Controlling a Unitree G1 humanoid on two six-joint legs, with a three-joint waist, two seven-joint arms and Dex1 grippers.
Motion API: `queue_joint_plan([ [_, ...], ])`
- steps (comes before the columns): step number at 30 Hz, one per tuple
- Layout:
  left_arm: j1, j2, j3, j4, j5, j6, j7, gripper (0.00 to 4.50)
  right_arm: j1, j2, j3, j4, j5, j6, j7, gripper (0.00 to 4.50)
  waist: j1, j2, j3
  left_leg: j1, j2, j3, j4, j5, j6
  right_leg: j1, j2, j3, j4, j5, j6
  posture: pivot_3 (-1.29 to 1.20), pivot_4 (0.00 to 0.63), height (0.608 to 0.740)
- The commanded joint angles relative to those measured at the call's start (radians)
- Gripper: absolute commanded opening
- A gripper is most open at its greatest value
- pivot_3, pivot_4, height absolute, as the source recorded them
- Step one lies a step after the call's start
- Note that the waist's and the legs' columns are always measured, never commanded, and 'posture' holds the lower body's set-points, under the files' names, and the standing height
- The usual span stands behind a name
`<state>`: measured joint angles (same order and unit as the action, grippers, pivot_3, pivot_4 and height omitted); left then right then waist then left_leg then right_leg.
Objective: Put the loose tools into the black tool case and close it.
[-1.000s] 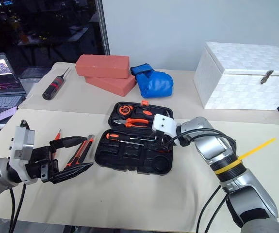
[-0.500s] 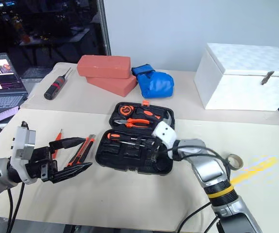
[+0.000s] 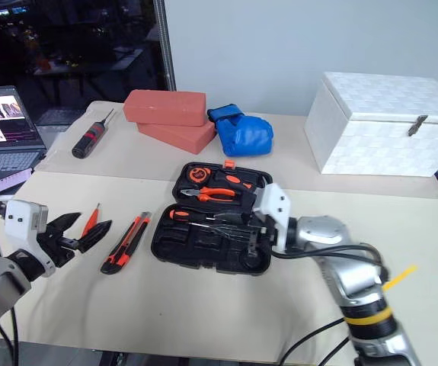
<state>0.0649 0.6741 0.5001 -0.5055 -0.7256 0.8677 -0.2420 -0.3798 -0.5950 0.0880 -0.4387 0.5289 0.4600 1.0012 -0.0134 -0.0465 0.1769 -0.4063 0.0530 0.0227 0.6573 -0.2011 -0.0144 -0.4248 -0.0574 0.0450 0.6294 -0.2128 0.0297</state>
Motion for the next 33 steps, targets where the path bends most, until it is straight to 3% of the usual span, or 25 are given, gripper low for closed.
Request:
queue_joint_plan([
  [1, -0.08, 0.001, -0.022, 0.07, 0.066, 0.118, 0.133, 4.5, 0.012, -0.045, -0.053, -0.086, 0.087, 0.044, 0.026, 2.88, 0.001, 0.0, 0.0, 0.0, 0.0, 0.0, 0.0, 0.0, 0.0, 0.0, 0.0, 0.0, 0.0, -0.001, -0.001, 0.0, 0.15, 0.74],
  [5, -0.156, -0.031, -0.146, 0.184, 0.154, 0.152, 0.174, 4.5, 0.037, -0.092, -0.07, -0.112, 0.079, 0.039, 0.021, 4.33, 0.002, 0.0, 0.0, 0.0, -0.002, 0.0, 0.0, 0.0, 0.0, 0.0, -0.002, 0.0, 0.0, -0.003, -0.005, 0.0, 0.15, 0.74],
  [7, -0.165, -0.056, -0.161, 0.222, 0.187, 0.135, 0.183, 4.5, 0.052, -0.104, -0.069, -0.122, 0.075, 0.035, 0.013, 4.43, 0.002, 0.0, 0.0, -0.001, -0.002, 0.001, 0.0, 0.0, 0.0, 0.001, -0.002, 0.0, -0.001, -0.003, -0.005, 0.0, 0.15, 0.74],
  [11, -0.127, -0.076, -0.162, 0.215, 0.203, 0.108, 0.134, 3.39, 0.093, -0.118, -0.08, -0.144, 0.035, -0.019, -0.002, 4.5, 0.002, 0.001, 0.0, 0.0, -0.002, 0.001, 0.0, 0.0, 0.0, 0.0, -0.003, 0.001, -0.001, -0.003, -0.005, 0.0, 0.15, 0.74],
  [14, -0.117, -0.067, -0.159, 0.211, 0.227, 0.048, 0.093, 2.14, 0.117, -0.119, -0.084, -0.159, 0.02, -0.046, -0.011, 4.5, 0.001, 0.001, -0.001, 0.0, -0.002, 0.001, 0.0, 0.0, 0.0, 0.0, -0.003, 0.001, -0.001, -0.003, -0.006, 0.0, 0.15, 0.74],
  [19, -0.096, -0.08, -0.106, 0.166, 0.197, -0.083, -0.026, 0.48, 0.156, -0.111, -0.081, -0.176, -0.019, -0.095, -0.034, 4.5, 0.001, 0.001, 0.0, -0.001, -0.002, 0.002, 0.0, 0.0, 0.0, 0.0, -0.003, 0.001, -0.002, -0.003, -0.006, 0.0, 0.15, 0.74],
  [22, -0.107, -0.018, -0.075, 0.12, 0.141, -0.19, -0.217, 0.48, 0.183, -0.108, -0.101, -0.192, -0.016, -0.101, -0.055, 4.5, 0.004, -0.001, 0.0, -0.004, -0.001, 0.002, 0.0, 0.0, -0.001, -0.003, -0.003, 0.0, -0.003, -0.003, -0.006, 0.0, 0.15, 0.74],
  [25, -0.14, 0.13, -0.123, 0.062, 0.044, -0.167, -0.479, 0.48, 0.232, -0.127, -0.134, -0.212, -0.01, -0.104, -0.063, 4.5, 0.007, -0.002, 0.0, -0.01, -0.002, 0.002, 0.0, 0.0, -0.001, -0.009, -0.003, 0.0, -0.002, -0.003, -0.007, 0.0, 0.15, 0.74],
  [27, -0.204, 0.247, -0.254, 0.027, 0.039, -0.197, -0.695, 0.48, 0.298, -0.143, -0.187, -0.243, -0.008, -0.101, -0.078, 4.5, 0.014, -0.001, 0.0, -0.014, -0.002, 0.002, 0.0, 0.0, 0.0, -0.012, -0.003, 0.0, -0.002, -0.003, -0.007, 0.0, 0.15, 0.74],
  [29, -0.291, 0.294, -0.4, 0.061, 0.119, -0.283, -0.822, 0.48, 0.351, -0.158, -0.235, -0.269, 0.001, -0.093, -0.089, 4.5, 0.023, 0.001, -0.001, -0.016, -0.003, 0.002, 0.0, 0.0, 0.0, -0.013, -0.003, 0.001, -0.002, -0.003, -0.006, 0.0, 0.15, 0.74],
  [33, -0.532, 0.226, -0.651, 0.234, 0.303, -0.412, -0.921, 0.48, 0.464, -0.193, -0.336, -0.32, 0.021, -0.074, -0.095, 4.5, 0.029, 0.003, -0.001, -0.016, -0.004, 0.004, 0.0, 0.0, 0.0, -0.012, -0.003, 0.003, -0.003, -0.003, -0.004, 0.0, 0.15, 0.74],
])
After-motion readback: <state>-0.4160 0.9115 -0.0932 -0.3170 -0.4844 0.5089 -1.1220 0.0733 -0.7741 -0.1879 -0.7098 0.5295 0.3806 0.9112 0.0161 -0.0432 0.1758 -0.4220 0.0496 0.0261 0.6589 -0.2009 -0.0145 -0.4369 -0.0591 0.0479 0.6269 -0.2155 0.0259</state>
